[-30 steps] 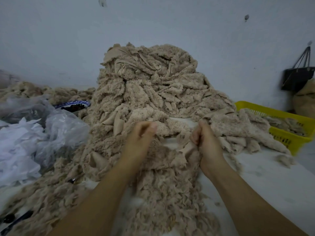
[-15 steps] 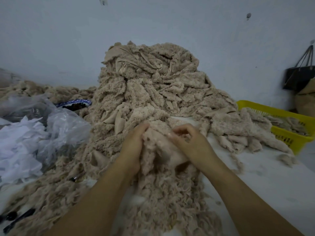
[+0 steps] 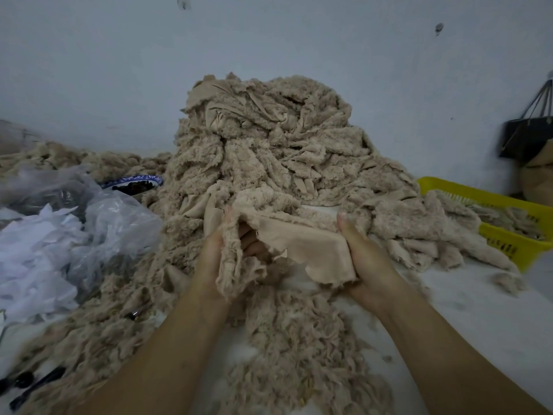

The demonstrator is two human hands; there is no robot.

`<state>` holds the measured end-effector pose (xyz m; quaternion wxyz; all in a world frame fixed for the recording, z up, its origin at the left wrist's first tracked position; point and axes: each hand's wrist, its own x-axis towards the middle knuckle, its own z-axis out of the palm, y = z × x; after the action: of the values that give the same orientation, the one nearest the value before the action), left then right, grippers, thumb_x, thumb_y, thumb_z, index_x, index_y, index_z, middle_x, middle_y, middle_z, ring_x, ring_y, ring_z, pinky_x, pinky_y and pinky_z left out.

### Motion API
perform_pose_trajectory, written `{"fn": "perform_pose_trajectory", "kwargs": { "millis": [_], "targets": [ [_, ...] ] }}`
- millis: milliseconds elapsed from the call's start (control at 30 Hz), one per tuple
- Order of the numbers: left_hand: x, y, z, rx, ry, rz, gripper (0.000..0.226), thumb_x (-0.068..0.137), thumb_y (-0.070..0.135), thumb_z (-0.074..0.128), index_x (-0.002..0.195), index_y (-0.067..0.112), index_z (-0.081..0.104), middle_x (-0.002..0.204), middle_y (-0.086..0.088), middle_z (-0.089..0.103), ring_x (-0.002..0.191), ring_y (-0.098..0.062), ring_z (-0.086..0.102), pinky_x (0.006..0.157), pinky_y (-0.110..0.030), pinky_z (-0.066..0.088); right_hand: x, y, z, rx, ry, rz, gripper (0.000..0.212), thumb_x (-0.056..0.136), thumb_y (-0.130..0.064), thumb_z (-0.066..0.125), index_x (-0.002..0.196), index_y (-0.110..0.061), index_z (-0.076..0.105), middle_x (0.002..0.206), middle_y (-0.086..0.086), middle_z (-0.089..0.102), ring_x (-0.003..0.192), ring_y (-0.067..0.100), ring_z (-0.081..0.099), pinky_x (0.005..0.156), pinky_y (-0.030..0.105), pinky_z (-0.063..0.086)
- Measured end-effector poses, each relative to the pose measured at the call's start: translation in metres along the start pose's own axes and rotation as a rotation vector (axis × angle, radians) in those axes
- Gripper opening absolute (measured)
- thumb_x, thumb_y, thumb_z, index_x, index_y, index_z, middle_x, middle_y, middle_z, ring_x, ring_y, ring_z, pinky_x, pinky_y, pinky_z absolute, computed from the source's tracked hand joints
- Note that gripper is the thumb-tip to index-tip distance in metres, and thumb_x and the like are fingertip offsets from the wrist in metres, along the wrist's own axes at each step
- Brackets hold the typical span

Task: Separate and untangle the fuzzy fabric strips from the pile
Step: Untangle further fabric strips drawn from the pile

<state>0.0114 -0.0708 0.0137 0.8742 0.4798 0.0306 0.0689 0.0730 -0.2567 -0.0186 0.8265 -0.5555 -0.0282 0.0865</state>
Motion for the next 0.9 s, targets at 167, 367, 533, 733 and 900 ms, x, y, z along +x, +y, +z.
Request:
{"fn": "perform_pose_trajectory", "kwargs": {
  "millis": [167, 367, 533, 733, 900],
  "targets": [
    [-0.008, 0.006, 0.018, -0.255, -0.164, -0.006, 0.030, 0.017, 0.042, 0.059, 0.033, 0.016, 0.058, 0.046, 0.007, 0.049, 0.036, -0.002, 0.042, 0.043, -0.012, 0.034, 0.005, 0.002, -0.007, 0.135, 0.004, 0.028, 0.047, 0.081, -0.059, 0.062, 0.096, -0.018, 0.080, 0.110, 0.011, 0.074, 0.099, 0.026, 0.072, 0.071, 0.036, 0.060],
    [0.035, -0.017, -0.003, -0.338, -0.159, -0.239, 0.027, 0.085, 0.016, 0.055, 0.067, 0.004, 0.072, 0.061, -0.005, 0.064, 0.047, -0.010, 0.058, 0.045, -0.017, 0.050, 0.007, 0.005, -0.001, 0.075, 0.027, -0.012, 0.044, 0.086, -0.041, 0.064, 0.113, -0.006, 0.070, 0.116, 0.016, 0.071, 0.100, 0.027, 0.071, 0.082, 0.040, 0.060],
    [0.046, -0.037, -0.003, 0.026, -0.242, -0.184, 0.036, 0.086, 0.023, 0.070, 0.113, 0.000, 0.069, 0.116, -0.021, 0.069, 0.105, -0.032, 0.069, 0.090, -0.039, 0.058, -0.008, 0.022, 0.020, -0.519, -0.204, -0.101, 0.043, 0.079, -0.060, 0.071, 0.110, -0.033, 0.061, 0.109, -0.008, 0.072, 0.096, 0.004, 0.068, 0.078, 0.021, 0.055],
    [0.054, -0.037, -0.006, -0.008, -0.171, -0.155, 0.010, 0.084, 0.020, 0.067, 0.085, 0.012, 0.071, 0.076, -0.004, 0.061, 0.058, -0.010, 0.054, 0.055, -0.020, 0.048, 0.001, 0.021, 0.011, -0.291, -0.205, -0.009, 0.017, 0.097, -0.027, 0.061, 0.094, -0.043, 0.066, 0.103, -0.013, 0.075, 0.098, 0.007, 0.071, 0.079, 0.023, 0.056],
    [0.063, -0.039, -0.013, 0.130, 0.028, 0.056, 0.019, 0.101, 0.015, 0.053, 0.097, 0.010, 0.071, 0.064, 0.003, 0.060, 0.049, -0.007, 0.046, 0.045, -0.018, 0.039, 0.013, 0.012, -0.002, -0.116, -0.016, -0.092, 0.022, 0.097, -0.026, 0.060, 0.111, -0.010, 0.064, 0.096, 0.004, 0.075, 0.093, 0.027, 0.070, 0.080, 0.034, 0.058]
  ]
}}
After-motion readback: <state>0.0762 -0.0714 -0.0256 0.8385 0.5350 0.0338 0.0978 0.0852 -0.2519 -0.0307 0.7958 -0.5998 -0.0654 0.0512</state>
